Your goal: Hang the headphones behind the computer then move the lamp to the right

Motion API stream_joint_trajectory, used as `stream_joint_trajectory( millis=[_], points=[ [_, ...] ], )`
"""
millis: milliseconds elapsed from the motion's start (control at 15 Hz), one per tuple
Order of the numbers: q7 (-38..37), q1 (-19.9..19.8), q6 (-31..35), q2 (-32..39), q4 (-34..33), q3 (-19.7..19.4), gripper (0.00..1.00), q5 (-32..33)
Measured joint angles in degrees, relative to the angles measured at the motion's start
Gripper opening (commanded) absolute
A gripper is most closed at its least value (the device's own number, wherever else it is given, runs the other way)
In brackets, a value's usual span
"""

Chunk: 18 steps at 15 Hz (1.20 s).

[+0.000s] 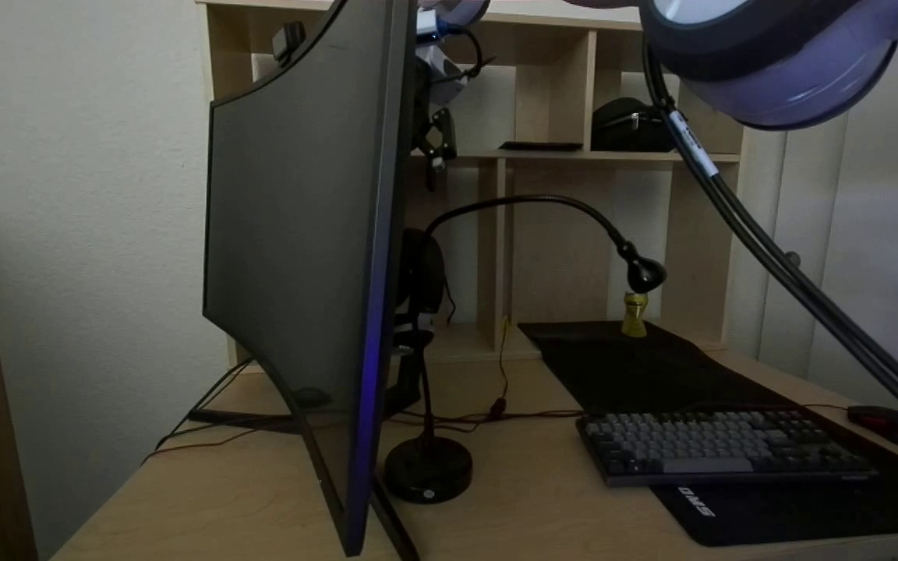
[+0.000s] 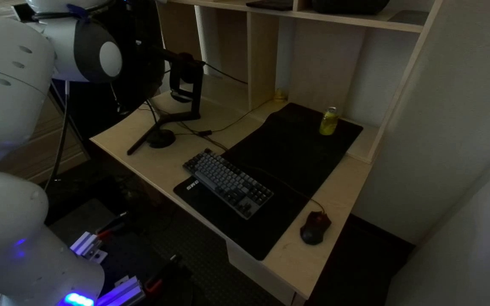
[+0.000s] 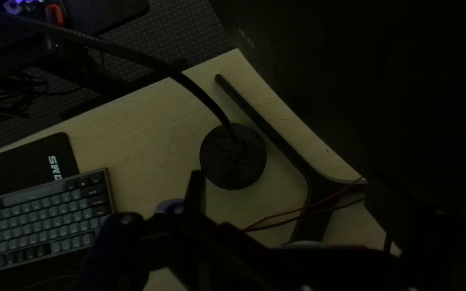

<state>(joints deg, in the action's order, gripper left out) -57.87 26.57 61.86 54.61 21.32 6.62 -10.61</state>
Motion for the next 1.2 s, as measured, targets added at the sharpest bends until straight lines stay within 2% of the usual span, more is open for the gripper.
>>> stream_joint_trajectory(
  millis=[200,667,1000,1200],
  points=[
    [-5.0,0.1,0.9,0.1,0.0,0.2,1.0,-0.4],
    [-29.2,0.9,4.8,0.1,0.0,0.3,1.0,-0.6],
    [-29.8,0.9,5.0,0.1,0.0,0.3,1.0,-0.5],
    [-37.8,1.2,7.3,0.1,0.0,0.0,1.0,0.0]
  ],
)
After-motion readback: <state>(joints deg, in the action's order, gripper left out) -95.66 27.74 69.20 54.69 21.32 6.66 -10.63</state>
